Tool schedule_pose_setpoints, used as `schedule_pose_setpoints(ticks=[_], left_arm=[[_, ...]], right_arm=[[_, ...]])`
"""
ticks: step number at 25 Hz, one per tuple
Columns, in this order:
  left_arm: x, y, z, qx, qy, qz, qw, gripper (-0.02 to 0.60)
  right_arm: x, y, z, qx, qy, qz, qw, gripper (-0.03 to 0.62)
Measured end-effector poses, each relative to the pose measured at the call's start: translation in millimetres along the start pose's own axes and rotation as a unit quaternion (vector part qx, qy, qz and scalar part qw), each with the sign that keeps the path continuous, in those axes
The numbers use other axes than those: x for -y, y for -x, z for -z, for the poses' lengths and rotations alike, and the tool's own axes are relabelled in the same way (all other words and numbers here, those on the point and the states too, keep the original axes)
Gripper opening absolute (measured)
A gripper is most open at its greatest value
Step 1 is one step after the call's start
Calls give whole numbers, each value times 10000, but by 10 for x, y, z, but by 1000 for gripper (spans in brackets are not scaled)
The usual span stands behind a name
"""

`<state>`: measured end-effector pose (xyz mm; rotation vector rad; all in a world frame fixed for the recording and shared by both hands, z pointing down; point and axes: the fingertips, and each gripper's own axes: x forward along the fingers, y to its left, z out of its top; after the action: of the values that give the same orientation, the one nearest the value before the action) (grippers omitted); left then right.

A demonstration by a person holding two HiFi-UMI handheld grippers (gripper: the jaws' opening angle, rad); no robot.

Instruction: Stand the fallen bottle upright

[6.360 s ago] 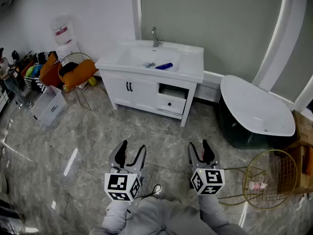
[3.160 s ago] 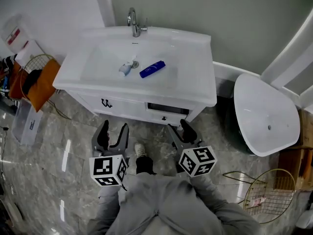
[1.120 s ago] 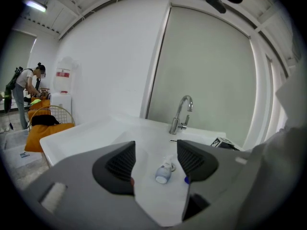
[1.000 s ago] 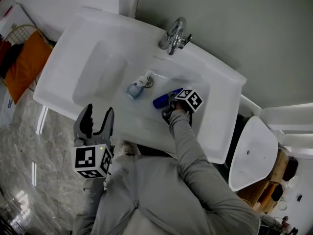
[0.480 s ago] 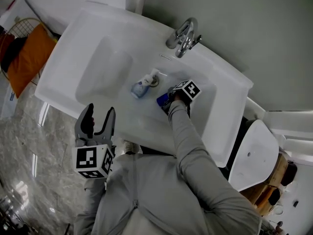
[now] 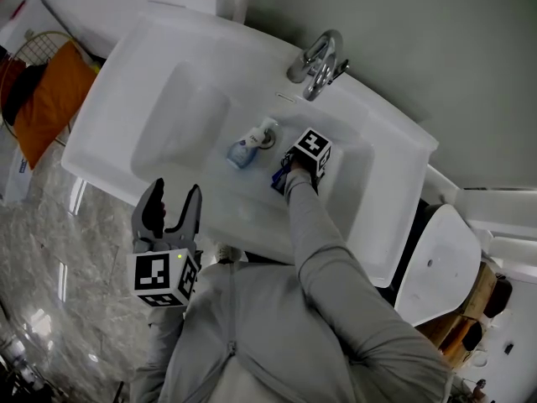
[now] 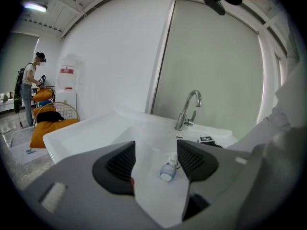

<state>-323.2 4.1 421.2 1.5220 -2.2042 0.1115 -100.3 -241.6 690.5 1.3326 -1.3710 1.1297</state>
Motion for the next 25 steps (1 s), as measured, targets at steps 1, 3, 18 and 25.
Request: schedule_pose_setpoints(ticks=[1, 3, 18, 25], left_arm=[[-9, 9, 3, -5, -5, -8, 10000, 322], [-24, 23, 13, -10, -6, -22, 10000, 322], [225, 77, 27, 39, -139, 330, 9994, 322], [294, 107, 49, 39, -205, 394, 9990, 322]], right_arm=[[1, 4, 1, 2, 27, -9, 10000, 295], [7, -4, 4, -19, 78, -66, 9999, 291], [86, 225, 93, 51, 1138, -837, 9900, 178], [72, 291, 132, 187, 1066, -1509, 9826, 170]])
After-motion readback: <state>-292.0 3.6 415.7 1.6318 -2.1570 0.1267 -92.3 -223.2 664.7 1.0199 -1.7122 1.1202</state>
